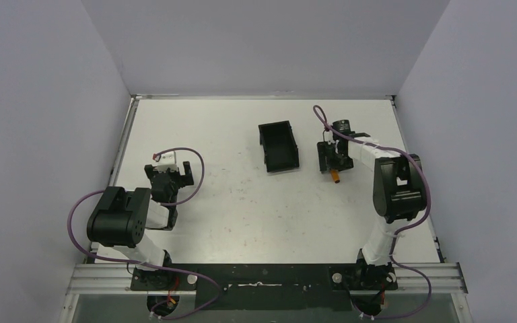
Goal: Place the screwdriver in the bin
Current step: Pick up the screwdriver from the center of the board, then place the screwdriver in the bin, then reset both arms
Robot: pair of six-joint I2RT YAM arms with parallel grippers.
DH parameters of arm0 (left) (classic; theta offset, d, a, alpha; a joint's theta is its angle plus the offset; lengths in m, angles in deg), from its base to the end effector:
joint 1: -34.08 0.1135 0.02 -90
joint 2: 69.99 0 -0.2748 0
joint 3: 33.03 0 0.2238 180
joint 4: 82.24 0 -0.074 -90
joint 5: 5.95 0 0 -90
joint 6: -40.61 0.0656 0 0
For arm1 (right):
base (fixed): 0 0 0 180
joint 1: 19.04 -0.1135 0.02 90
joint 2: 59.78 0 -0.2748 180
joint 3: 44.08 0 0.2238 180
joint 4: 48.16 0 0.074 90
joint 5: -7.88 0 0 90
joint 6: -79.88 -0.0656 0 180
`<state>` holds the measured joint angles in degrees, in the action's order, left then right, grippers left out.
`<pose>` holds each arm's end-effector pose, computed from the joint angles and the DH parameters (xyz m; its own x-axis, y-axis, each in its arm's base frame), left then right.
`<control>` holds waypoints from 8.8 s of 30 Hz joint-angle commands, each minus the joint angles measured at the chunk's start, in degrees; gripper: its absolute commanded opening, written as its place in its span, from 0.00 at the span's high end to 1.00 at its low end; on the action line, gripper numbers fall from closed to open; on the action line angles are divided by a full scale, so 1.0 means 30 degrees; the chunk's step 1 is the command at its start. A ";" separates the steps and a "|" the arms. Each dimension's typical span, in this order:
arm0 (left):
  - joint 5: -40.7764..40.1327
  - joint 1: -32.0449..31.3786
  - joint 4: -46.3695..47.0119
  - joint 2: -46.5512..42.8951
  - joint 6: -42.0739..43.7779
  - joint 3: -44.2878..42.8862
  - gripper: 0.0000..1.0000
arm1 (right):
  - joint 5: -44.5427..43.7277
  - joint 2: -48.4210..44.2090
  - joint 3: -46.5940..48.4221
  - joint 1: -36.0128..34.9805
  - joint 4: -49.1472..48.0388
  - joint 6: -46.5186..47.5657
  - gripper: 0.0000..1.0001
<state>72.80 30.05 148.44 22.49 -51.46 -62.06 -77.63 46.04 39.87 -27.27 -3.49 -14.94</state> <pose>0.2671 -0.0060 0.1573 -0.2160 -0.0203 -0.9762 -0.1288 0.9916 0.0079 0.3537 0.0563 0.1666 -0.9193 -0.0483 -0.3907 -0.0967 0.9898 0.1050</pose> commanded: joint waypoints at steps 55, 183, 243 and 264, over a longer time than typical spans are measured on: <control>0.0174 -0.0033 0.1008 -0.0066 0.0107 -0.0372 0.03 | -0.4230 -0.1892 1.6183 -0.1205 0.9337 -0.1379 1.00; 0.0174 -0.0033 0.1031 -0.0070 0.0121 -0.0372 0.03 | -0.2809 0.0589 1.8585 -0.8357 0.4262 -0.0503 0.00; 0.0174 -0.0033 0.1031 -0.0053 0.0128 -0.0372 0.03 | 0.2370 -0.2608 1.2479 0.3974 0.3114 0.1657 0.00; 0.0174 -0.0025 0.1022 -0.0059 0.0129 -0.0372 0.03 | 0.2517 -0.2717 1.2480 0.3696 0.3298 0.1903 0.00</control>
<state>72.78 30.05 148.44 22.49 -51.46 -62.06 -70.66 39.13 75.63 -15.75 7.59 -9.63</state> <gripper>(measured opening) 0.971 0.999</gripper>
